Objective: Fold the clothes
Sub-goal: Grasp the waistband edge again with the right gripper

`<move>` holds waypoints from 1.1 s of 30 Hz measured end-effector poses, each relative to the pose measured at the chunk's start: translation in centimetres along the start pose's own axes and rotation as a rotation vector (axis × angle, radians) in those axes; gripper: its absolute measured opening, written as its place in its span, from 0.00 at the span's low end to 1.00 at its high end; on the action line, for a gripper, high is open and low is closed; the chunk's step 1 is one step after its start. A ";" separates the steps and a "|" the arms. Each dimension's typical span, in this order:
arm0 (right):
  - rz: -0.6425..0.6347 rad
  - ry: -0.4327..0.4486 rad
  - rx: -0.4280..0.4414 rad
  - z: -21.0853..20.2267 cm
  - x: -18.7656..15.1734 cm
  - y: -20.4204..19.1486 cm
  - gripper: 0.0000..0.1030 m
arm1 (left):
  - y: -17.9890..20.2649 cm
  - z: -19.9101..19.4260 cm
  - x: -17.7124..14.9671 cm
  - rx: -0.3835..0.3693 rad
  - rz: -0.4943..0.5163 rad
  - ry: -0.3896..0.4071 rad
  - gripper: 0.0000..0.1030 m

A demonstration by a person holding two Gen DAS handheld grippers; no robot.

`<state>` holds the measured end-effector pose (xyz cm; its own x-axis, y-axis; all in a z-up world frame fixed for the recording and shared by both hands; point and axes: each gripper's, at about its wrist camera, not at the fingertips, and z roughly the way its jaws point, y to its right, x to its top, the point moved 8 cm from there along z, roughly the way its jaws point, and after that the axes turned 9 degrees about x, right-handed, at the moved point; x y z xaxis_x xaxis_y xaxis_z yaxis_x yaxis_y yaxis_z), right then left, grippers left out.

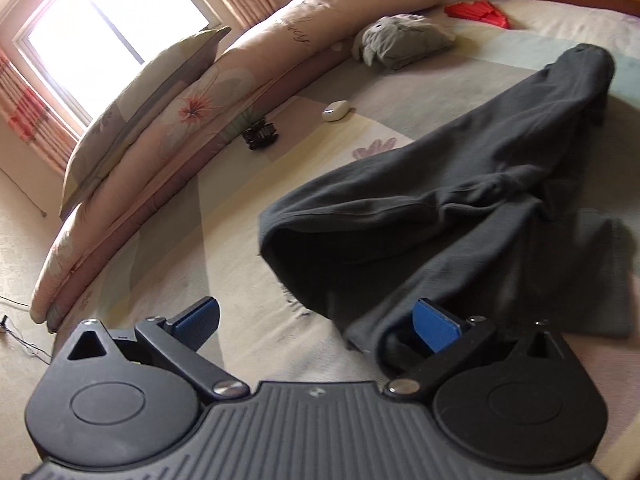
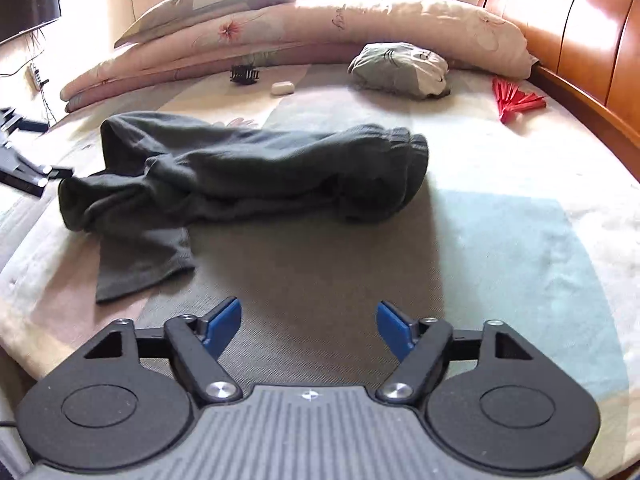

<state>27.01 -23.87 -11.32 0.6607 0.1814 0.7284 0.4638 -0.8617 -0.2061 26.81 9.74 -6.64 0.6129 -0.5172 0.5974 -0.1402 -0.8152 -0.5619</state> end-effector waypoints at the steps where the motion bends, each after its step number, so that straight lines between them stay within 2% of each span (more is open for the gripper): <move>1: 0.007 0.016 -0.008 0.5 0.7 1.0 0.69 | 1.2 -1.0 -0.2 -0.047 -0.011 0.010 0.99; 3: 0.033 0.041 -0.009 1.7 1.6 2.8 0.69 | 3.8 -2.5 -0.6 -0.120 -0.026 0.024 0.99; 7: 0.111 0.102 0.006 4.6 2.9 6.4 0.69 | 8.5 -4.1 -0.9 -0.210 -0.059 0.031 0.99; 10: 0.154 0.145 0.067 6.6 3.2 7.6 0.70 | 11.3 -4.2 -0.8 -0.264 -0.089 0.021 0.99; 12: 0.166 0.176 0.116 7.6 3.5 8.0 0.81 | 12.8 -4.0 -0.6 -0.293 -0.095 0.013 0.99; 13: 0.164 0.181 0.124 7.9 3.8 8.0 0.83 | 13.1 -3.8 -0.6 -0.296 -0.095 0.009 0.99; 17: 0.098 0.178 0.071 8.7 4.4 7.4 0.92 | 13.8 -3.1 -0.5 -0.302 -0.100 -0.014 0.99; 18: 0.073 0.171 0.048 8.8 4.6 7.1 0.87 | 13.8 -2.9 -0.6 -0.295 -0.101 -0.021 0.99; 19: 0.043 0.161 0.062 8.9 4.7 6.6 0.80 | 13.8 -2.8 -0.6 -0.289 -0.101 -0.028 0.99; 20: 0.013 0.151 0.085 8.9 4.8 6.0 0.58 | 13.7 -2.7 -0.6 -0.287 -0.104 -0.030 0.99; 21: -0.006 0.142 0.121 9.1 5.0 5.4 0.45 | 13.6 -2.7 -0.6 -0.290 -0.108 -0.030 0.99; 24: -0.016 0.129 0.118 9.8 5.5 5.4 0.41 | 13.6 -2.7 -0.8 -0.297 -0.124 -0.039 0.99; 29: 0.180 0.189 0.226 8.9 5.3 7.1 0.43 | 13.6 -3.2 -0.6 -0.305 -0.131 -0.029 0.99; 31: 0.241 0.198 0.257 8.4 5.1 7.5 0.35 | 13.7 -3.6 -0.4 -0.313 -0.124 -0.021 0.99; 32: 0.257 0.191 0.263 8.1 4.9 7.6 0.11 | 13.7 -3.7 -0.4 -0.312 -0.119 -0.017 0.99; 33: 0.257 0.186 0.268 7.6 4.8 7.4 0.11 | 13.8 -3.7 -0.3 -0.311 -0.115 -0.012 0.99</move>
<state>38.08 -25.80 -14.32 0.6685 -0.1330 0.7317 0.4516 -0.7091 -0.5415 21.80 -2.31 -12.40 0.6474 -0.4159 0.6387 -0.2992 -0.9094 -0.2888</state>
